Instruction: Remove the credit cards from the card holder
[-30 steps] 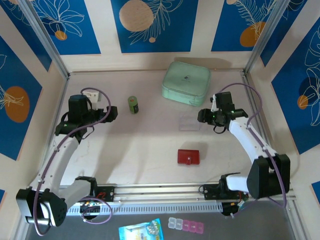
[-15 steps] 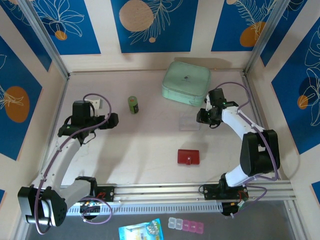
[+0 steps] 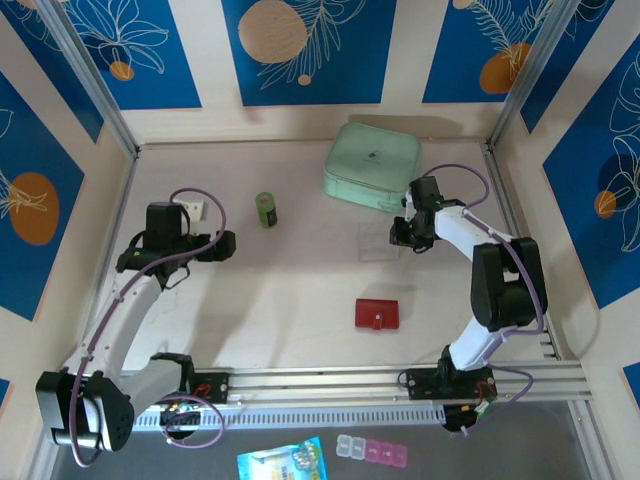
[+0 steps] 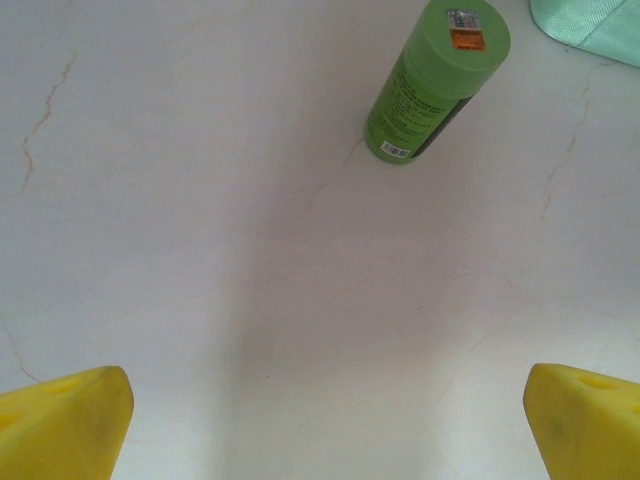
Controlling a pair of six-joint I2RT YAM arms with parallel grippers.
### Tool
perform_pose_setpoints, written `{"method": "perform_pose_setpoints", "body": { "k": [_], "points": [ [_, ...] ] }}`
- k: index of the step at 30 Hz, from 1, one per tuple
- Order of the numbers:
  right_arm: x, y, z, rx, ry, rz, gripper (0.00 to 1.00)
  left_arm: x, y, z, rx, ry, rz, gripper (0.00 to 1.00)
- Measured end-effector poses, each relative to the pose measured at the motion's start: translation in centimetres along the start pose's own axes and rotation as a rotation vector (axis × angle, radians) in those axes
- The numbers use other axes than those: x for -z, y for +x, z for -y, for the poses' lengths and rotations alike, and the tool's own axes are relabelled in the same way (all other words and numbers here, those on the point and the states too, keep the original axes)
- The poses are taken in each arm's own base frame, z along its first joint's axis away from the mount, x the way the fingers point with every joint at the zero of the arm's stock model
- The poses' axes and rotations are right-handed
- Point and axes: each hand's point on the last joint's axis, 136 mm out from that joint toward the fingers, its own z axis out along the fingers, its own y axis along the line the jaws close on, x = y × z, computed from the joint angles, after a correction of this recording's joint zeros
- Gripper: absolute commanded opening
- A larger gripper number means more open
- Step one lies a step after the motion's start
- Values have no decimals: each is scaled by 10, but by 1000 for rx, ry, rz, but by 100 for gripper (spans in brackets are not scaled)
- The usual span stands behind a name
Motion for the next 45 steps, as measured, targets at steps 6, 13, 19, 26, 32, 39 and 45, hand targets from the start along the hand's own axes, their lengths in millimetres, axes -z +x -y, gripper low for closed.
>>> {"method": "perform_pose_setpoints", "body": {
  "k": [6, 13, 19, 26, 32, 39, 45],
  "points": [
    [-8, -1, -6, 28, 0, -13, 20, 0, 0, -2, -13, -9, 1, 100],
    [-7, -3, -19, 70, 7, -6, 15, 0, 0, -2, -15, -10, 1, 100],
    [-4, 1, -38, 89, 13, -16, 13, 0, 0, -2, -15, -10, 1, 100],
    [-4, -1, -86, 120, 2, -20, 11, 0, 0, -2, -15, -9, 1, 100],
    [-21, 9, -117, 123, -2, -59, 10, 0, 0, -2, -14, -9, 1, 100],
    [-27, 9, -124, 81, 21, -66, 10, 0, 0, -2, -14, -9, 1, 100],
    [-26, 7, -120, 63, 62, -53, 11, -2, 1, -2, -13, -9, -7, 100]
  ]
}}
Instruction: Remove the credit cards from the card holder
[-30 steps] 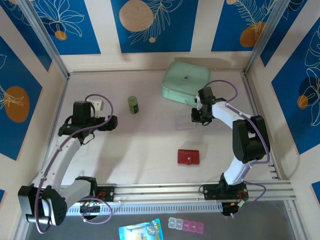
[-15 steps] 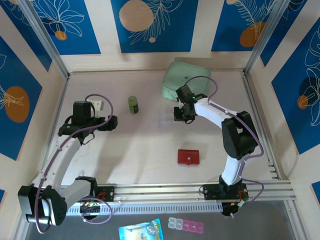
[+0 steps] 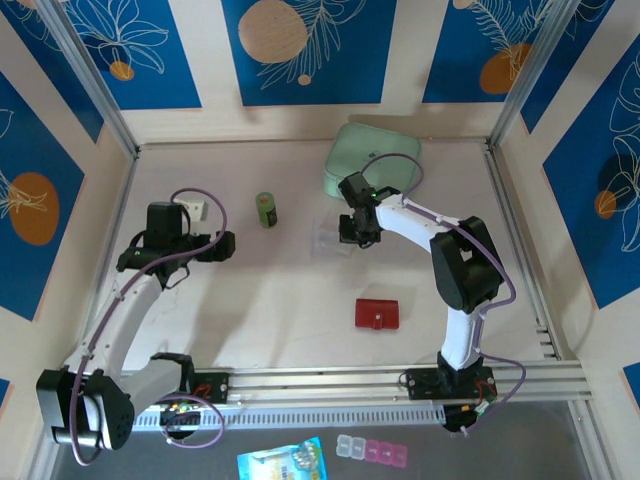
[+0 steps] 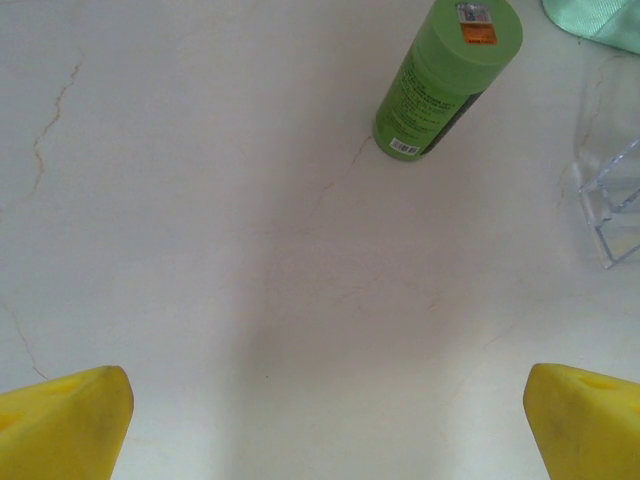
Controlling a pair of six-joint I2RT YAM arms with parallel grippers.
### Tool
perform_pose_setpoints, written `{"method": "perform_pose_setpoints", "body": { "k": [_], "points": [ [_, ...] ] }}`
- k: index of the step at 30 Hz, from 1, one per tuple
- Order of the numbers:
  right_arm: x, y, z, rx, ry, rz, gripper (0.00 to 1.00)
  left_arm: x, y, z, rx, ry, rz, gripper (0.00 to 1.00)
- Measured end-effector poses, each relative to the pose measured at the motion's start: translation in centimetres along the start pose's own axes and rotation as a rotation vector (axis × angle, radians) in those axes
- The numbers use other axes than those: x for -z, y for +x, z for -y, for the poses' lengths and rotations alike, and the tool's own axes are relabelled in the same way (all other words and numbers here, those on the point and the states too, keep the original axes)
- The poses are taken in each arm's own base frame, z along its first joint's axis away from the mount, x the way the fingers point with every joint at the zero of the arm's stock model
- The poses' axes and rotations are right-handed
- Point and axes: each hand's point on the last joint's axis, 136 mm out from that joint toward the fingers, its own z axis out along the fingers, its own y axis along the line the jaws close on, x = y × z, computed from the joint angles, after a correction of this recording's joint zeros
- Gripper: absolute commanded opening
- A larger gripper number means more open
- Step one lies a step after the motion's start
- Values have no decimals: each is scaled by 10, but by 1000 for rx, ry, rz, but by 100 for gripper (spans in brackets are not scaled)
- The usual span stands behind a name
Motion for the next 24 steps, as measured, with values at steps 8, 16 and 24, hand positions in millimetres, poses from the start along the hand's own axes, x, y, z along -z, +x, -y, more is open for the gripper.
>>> {"method": "perform_pose_setpoints", "body": {
  "k": [8, 16, 24],
  "points": [
    [1, 3, 2, 10, 40, -8, 13, -1, 0, 0, 0, 0, -3, 100],
    [1, 4, -1, 25, 41, -12, 13, -1, 0, 0, 0, 0, -3, 100],
    [-1, 3, -7, 56, 37, -11, 12, -1, 0, 0, 0, 0, -3, 100]
  ]
}}
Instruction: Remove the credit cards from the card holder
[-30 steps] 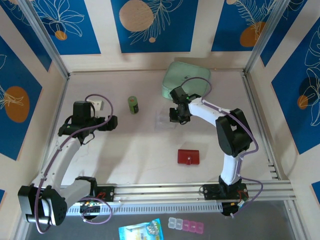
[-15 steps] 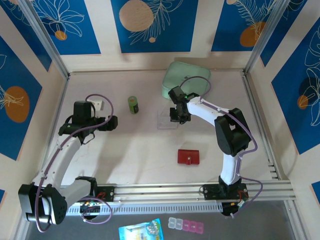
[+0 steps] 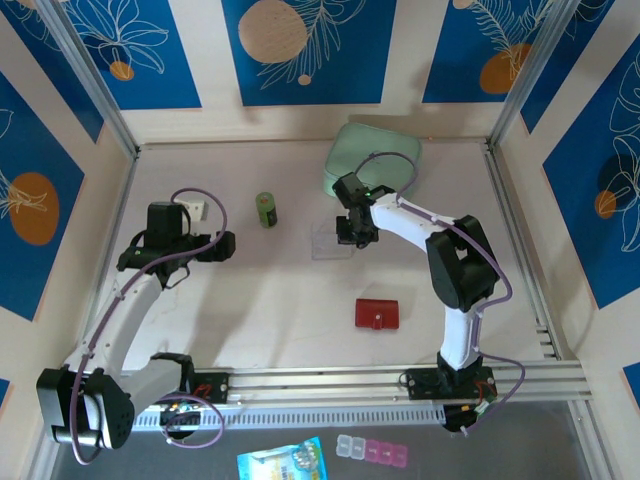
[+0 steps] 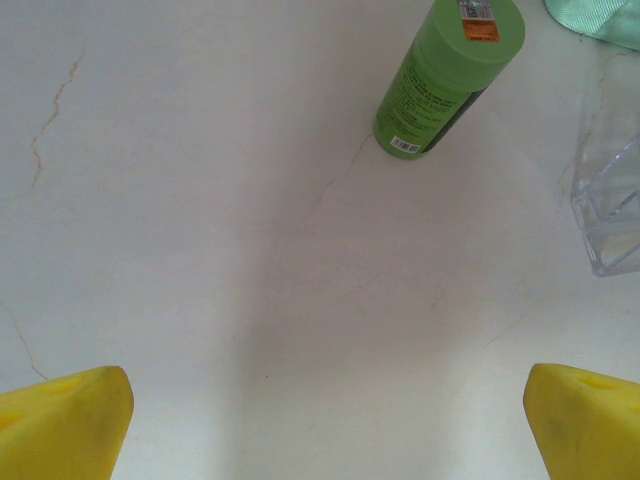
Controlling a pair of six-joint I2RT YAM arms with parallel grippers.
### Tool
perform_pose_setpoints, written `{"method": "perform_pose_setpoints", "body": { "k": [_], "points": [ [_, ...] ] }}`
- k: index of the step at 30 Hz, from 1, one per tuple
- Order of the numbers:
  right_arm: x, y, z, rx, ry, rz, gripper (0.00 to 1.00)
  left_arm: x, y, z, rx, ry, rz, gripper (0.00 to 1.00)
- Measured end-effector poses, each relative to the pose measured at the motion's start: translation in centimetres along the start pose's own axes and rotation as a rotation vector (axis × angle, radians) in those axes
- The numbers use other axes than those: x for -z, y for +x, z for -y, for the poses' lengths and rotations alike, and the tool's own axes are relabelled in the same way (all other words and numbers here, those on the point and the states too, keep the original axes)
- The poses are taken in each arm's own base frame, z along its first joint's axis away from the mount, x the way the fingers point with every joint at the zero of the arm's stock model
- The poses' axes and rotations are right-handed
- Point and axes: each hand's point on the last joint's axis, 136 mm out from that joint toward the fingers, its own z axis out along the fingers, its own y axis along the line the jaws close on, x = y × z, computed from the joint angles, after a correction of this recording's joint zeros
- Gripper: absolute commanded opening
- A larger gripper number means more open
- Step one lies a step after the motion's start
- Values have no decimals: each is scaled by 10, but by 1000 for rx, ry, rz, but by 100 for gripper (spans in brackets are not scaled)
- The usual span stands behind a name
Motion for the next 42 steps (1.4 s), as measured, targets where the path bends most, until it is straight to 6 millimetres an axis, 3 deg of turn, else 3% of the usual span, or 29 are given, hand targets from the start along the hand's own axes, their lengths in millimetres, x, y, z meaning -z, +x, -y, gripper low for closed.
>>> {"method": "perform_pose_setpoints", "body": {
  "k": [16, 28, 42],
  "points": [
    [-1, -2, -4, 25, 2, -1, 18, 0, 0, 0, -5, 0, 0, 100],
    [0, -2, -3, 23, 3, -3, 15, 0, 0, 0, -7, 0, -2, 100],
    [-1, -17, -6, 9, -3, 15, 14, -3, 2, -1, -5, -1, -11, 100]
  ]
}}
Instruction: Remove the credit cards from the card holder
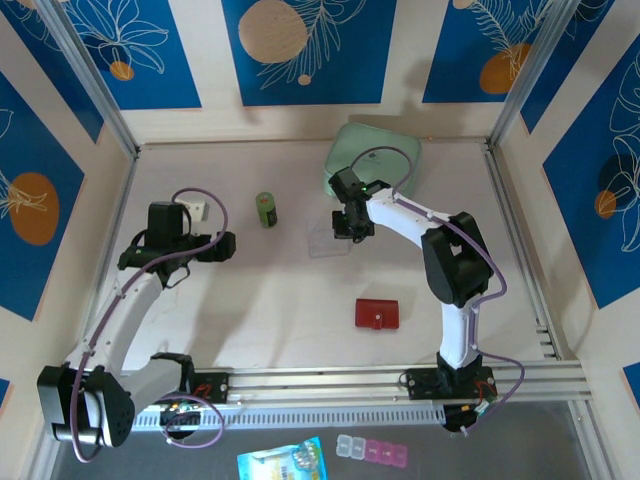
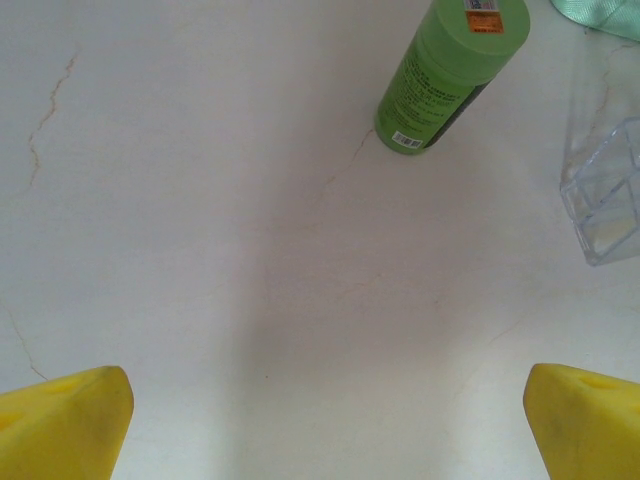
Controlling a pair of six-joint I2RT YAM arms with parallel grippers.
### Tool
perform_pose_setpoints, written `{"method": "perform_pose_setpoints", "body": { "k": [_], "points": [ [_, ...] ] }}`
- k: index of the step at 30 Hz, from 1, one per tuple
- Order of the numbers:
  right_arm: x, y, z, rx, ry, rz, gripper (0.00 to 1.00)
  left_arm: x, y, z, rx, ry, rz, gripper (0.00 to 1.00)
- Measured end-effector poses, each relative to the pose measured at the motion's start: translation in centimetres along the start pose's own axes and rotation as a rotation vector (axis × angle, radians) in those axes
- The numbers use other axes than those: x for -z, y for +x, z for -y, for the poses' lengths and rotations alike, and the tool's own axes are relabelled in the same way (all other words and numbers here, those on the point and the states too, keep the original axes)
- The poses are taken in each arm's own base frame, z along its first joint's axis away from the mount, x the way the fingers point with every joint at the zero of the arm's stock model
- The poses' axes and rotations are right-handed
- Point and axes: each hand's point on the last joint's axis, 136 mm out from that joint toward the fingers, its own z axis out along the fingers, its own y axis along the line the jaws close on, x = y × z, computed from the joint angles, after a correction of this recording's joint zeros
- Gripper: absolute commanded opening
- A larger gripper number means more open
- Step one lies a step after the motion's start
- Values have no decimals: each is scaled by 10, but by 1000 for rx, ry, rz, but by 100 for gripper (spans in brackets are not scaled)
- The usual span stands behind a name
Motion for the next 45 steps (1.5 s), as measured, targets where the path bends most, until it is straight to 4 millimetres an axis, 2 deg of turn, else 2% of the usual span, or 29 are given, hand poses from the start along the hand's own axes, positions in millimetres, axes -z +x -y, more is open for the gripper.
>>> {"method": "perform_pose_setpoints", "body": {
  "k": [15, 26, 29, 33, 36, 39, 45],
  "points": [
    [0, -1, 3, -19, 5, -3, 14, 0, 0, 0, 0, 0, -2, 100],
    [2, 4, 6, -22, 18, -25, 26, 0, 0, 0, 0, 0, -2, 100],
    [9, 5, 7, -25, 13, -19, 30, 0, 0, 0, 0, 0, -2, 100],
    [28, 11, 10, -35, -4, 3, 38, 0, 0, 0, 0, 0, -2, 100],
    [44, 21, 11, -46, -31, 13, 50, 0, 0, 0, 0, 0, -2, 100],
    [50, 37, 11, -49, -49, -2, 59, 0, 0, 0, 0, 0, -2, 100],
    [38, 87, 2, -23, -69, -104, 70, -1, 1, 1, 1, 8, -4, 100]
  ]
}}
